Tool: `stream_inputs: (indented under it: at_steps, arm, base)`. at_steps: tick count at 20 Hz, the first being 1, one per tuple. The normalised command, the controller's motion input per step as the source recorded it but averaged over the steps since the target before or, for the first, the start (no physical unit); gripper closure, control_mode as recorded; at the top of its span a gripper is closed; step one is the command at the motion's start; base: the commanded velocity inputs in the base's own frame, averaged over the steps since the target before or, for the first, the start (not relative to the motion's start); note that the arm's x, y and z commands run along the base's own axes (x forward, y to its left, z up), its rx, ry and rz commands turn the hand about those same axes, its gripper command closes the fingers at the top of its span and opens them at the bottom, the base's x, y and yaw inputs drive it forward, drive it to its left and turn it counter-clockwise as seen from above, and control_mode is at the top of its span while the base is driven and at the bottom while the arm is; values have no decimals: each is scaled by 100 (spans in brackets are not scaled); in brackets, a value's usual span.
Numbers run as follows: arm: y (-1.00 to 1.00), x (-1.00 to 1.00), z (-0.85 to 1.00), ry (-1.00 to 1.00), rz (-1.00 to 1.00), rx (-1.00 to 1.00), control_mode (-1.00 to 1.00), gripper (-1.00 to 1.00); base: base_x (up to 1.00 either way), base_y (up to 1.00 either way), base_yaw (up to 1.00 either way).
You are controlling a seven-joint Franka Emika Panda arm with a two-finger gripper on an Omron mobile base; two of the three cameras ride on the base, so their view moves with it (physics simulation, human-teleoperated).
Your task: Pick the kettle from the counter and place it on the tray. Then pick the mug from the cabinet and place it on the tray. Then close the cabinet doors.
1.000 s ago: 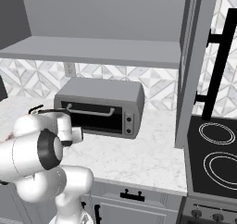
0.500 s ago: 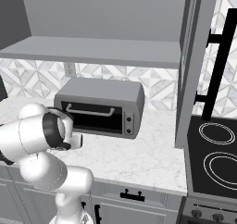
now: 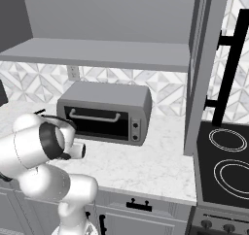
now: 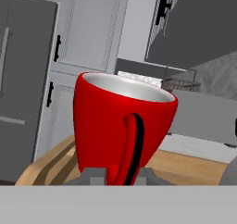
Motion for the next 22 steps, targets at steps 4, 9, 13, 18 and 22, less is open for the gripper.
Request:
stream_inputs:
  at_steps: [4, 9, 13, 18, 22]
  arm:
    - [14, 15, -10, 0, -11, -11, -100, 100]
    - [0, 0, -20, 0, -1, -12, -100, 100]
    - [0, 0, -27, 0, 0, -10, -100, 100]
    - [0, 0, -29, 0, 0, -3, -100, 100]
    - [-2, -6, -37, -2, 0, 0, -100, 100]
  base:
    - [0, 0, 0]
    - [0, 0, 0]
    - [0, 0, 0]
    - [0, 0, 0]
    - [0, 0, 0]
